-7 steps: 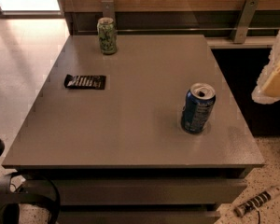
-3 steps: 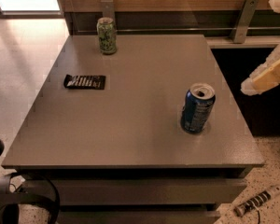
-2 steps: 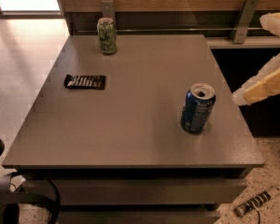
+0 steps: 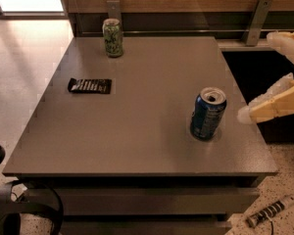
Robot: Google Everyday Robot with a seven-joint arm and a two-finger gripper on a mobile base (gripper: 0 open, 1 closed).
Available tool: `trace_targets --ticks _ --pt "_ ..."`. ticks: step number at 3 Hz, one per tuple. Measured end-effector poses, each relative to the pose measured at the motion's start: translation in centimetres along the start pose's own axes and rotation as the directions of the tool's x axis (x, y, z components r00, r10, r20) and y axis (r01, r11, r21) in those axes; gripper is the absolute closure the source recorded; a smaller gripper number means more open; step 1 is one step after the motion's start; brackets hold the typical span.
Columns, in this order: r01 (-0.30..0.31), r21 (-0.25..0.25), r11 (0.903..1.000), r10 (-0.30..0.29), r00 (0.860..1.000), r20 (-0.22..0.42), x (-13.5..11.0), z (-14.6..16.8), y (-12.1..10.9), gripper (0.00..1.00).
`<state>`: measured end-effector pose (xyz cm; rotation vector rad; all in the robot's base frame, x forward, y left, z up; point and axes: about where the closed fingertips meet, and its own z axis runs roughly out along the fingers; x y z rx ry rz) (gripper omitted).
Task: Move pepsi can near green can
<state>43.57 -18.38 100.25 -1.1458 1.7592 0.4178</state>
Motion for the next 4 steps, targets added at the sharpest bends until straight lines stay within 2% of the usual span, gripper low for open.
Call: trace_targets --ticks 1,2,3,4 --pt "0.001 -0.003 1.0000 -0.001 1.000 -0.004 0.3 0.3 -0.1 0.00" --pt "-0.021 -0.022 0.9995 0.021 1.000 0.001 2.3 2.2 -0.3 0.00" --pt "-0.066 -0.032 0.9973 0.068 0.995 0.066 4.9 4.4 -0.7 0.00" --pt "-0.102 -0.012 0.9947 0.103 0.981 0.165 6.8 5.6 -0.8 0.00"
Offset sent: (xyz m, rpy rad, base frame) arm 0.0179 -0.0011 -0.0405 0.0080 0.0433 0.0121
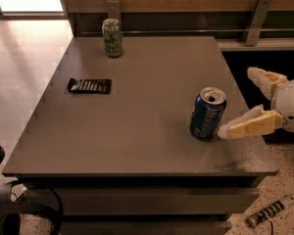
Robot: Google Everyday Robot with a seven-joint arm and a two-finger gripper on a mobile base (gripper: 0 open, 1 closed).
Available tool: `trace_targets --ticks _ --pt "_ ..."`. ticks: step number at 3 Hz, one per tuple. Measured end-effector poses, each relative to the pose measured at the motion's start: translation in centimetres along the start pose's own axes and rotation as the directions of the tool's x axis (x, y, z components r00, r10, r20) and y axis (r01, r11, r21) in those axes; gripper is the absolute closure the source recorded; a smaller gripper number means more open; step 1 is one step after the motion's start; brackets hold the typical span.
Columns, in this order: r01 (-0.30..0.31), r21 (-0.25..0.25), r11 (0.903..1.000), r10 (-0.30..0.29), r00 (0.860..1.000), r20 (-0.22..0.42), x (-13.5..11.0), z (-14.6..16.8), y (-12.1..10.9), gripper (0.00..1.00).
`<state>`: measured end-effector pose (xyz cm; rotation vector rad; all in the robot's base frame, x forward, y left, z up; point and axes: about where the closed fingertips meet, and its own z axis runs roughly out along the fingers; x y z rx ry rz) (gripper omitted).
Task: Move pepsi can near green can
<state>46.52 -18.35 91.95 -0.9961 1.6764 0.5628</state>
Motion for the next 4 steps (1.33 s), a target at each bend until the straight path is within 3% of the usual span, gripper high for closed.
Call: trace_targets --ticks 1,3,4 --pt "-0.020 -0.001 0.9998 0.020 0.995 0.097 1.4 0.9 0.4 0.00" --pt "-0.032 -0.046 0.9984 0.043 0.963 0.265 3.1 3.2 1.8 0.00" --pt "-0.005 -0.069 0.9976 0.025 0.955 0.296 2.2 4.5 2.8 0.21"
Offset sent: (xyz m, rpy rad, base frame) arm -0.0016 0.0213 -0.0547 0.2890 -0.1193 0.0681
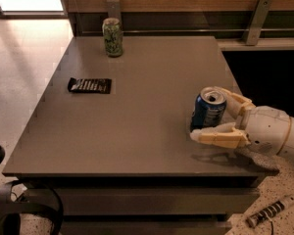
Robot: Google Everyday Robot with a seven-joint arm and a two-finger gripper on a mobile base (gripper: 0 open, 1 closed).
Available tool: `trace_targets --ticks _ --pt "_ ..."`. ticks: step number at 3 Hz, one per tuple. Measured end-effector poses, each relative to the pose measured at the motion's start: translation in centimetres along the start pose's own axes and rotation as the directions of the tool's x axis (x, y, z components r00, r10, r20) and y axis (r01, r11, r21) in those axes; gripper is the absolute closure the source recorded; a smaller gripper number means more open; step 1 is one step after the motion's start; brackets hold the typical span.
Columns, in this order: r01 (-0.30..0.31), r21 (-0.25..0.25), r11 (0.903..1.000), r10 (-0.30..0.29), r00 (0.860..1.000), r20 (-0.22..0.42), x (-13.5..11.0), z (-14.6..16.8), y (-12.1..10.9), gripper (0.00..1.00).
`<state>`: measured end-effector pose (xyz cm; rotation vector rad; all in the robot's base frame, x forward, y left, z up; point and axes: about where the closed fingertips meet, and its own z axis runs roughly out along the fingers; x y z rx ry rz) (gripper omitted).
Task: Move pepsi can near green can
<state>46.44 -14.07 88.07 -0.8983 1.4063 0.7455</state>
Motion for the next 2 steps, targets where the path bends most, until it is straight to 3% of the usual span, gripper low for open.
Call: trace_targets --ticks 1,2 --pt "0.001 -0.003 1.0000 -0.001 1.000 -0.001 -0.12 0.15 0.09 0.52" --pt "0.003 -0.007 1.0000 -0.003 1.000 0.000 -0.23 0.32 0.19 0.77"
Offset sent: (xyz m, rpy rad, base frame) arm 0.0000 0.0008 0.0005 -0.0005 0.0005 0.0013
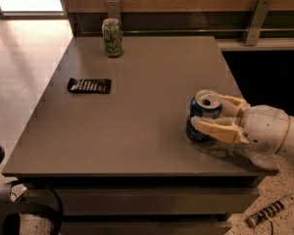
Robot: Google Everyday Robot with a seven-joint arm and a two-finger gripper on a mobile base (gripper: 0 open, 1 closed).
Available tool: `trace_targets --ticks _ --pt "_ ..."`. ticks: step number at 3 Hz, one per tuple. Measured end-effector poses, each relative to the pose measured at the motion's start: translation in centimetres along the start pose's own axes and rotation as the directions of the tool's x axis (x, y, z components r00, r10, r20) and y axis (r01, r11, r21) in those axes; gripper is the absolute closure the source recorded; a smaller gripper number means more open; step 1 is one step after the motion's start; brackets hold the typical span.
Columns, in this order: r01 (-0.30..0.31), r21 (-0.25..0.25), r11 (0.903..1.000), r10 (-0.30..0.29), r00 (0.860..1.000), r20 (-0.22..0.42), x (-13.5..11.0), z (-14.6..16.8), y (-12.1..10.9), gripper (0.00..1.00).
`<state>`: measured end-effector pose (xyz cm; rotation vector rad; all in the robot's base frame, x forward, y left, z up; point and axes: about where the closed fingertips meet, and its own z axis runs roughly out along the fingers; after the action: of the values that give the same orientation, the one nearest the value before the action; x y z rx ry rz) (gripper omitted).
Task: Move pepsi can near green can
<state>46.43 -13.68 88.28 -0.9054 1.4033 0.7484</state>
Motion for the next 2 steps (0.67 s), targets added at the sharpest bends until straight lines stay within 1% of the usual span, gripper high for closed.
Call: trace_targets --ticks 1,2 --pt "0.002 -0.004 1.0000 -0.002 1.000 0.000 -0.1 0.2 0.1 0.98" --pt "-0.010 0.022 0.9997 0.011 0.999 -0.039 -1.5 -0.4 -2.5 1.00"
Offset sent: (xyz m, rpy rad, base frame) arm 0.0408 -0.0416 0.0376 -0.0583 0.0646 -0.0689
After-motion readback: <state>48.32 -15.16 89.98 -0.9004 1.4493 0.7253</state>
